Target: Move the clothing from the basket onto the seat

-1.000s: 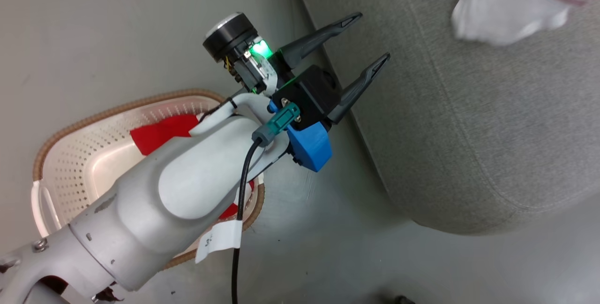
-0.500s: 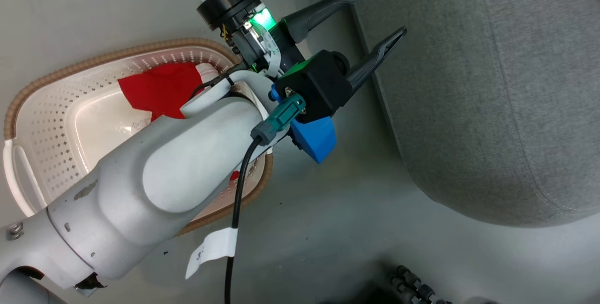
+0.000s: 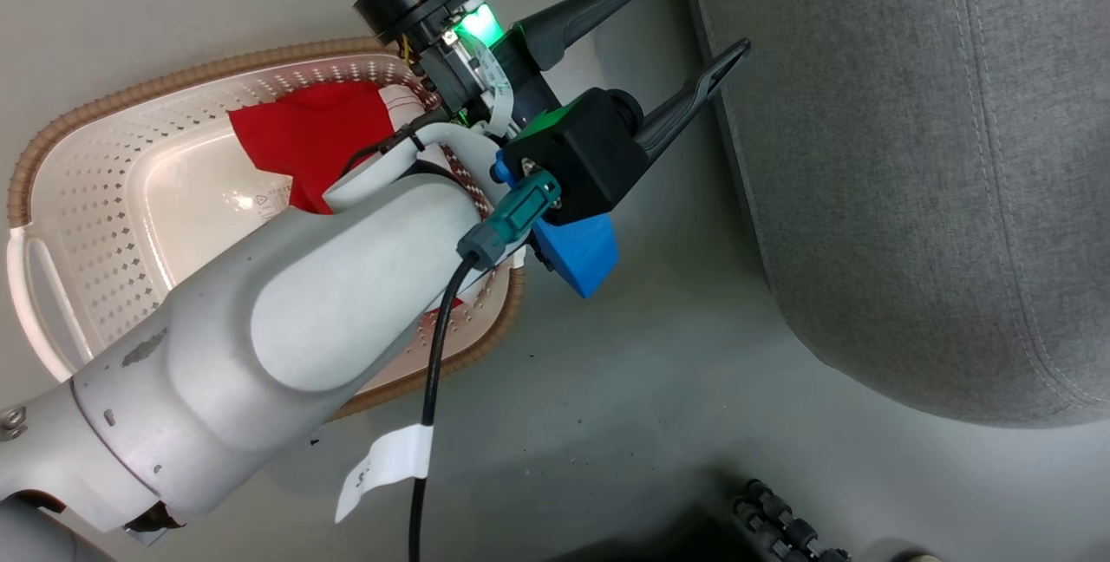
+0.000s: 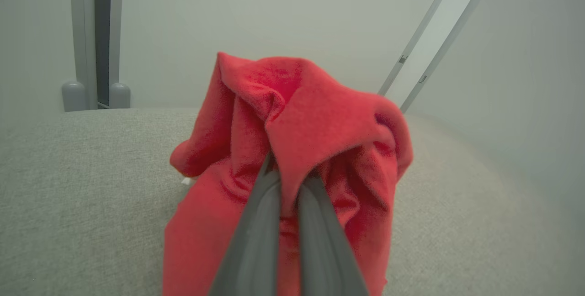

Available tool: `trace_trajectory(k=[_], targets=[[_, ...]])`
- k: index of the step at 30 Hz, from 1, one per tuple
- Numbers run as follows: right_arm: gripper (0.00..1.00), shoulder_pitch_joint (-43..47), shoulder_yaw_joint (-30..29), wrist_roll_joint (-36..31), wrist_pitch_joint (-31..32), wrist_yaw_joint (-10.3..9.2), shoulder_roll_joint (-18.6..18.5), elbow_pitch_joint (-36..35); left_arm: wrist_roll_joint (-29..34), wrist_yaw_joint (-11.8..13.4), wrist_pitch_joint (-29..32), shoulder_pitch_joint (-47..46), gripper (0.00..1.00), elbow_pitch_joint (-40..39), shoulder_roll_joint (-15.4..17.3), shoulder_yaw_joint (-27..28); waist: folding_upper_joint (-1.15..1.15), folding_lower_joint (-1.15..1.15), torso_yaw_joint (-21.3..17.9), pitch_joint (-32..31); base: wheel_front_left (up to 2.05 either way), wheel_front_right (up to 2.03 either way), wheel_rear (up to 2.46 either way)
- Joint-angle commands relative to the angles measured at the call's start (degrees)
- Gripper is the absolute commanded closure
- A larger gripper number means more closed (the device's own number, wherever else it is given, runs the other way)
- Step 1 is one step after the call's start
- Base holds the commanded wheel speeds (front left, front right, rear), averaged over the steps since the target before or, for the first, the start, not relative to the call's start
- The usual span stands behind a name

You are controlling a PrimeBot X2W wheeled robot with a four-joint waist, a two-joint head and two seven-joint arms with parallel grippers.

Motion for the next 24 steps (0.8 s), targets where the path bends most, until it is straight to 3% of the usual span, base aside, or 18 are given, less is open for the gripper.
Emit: trace_trajectory(k=[1, 5, 7, 16, 24], targets=[[1.0, 0.82, -0.19, -0.13, -0.2, 0.01, 0.56, 1.21, -0.18, 0.17, -0.02, -0.89, 0.0, -0.25, 0.47, -0.17, 0.0, 0.0, 0.21, 0.06, 0.0, 0.0, 0.0], [1.0, 1.78, 0.02, 0.54, -0.21, 0.01, 1.67, 4.73, -0.48, 0.37, -0.38, -0.8, 0.0, 0.04, 0.54, -0.19, 0.0, 0.0, 0.24, -0.27, 0.0, 0.0, 0.0], [0.0, 1.94, -0.54, 1.34, -0.21, 0.01, 2.15, 4.7, -0.51, 0.59, -0.81, -0.59, 0.0, 0.14, 0.53, -0.14, 0.0, 0.0, 0.12, -0.81, 0.0, 0.0, 0.0], [0.0, 13.33, -0.16, 0.09, -0.21, 0.01, 4.13, -4.31, -2.22, 1.59, -4.27, 3.35, 0.0, 2.62, -1.3, 0.54, 0.0, 0.0, 0.16, -7.75, 0.0, 0.0, 0.0], [0.0, 21.7, 3.54, -0.9, -0.2, 0.01, 6.26, -13.11, -4.51, 3.67, -5.61, 9.13, 0.0, 4.84, -2.32, 4.21, 0.0, 0.0, 1.36, -16.29, 0.0, 0.0, 0.0]])
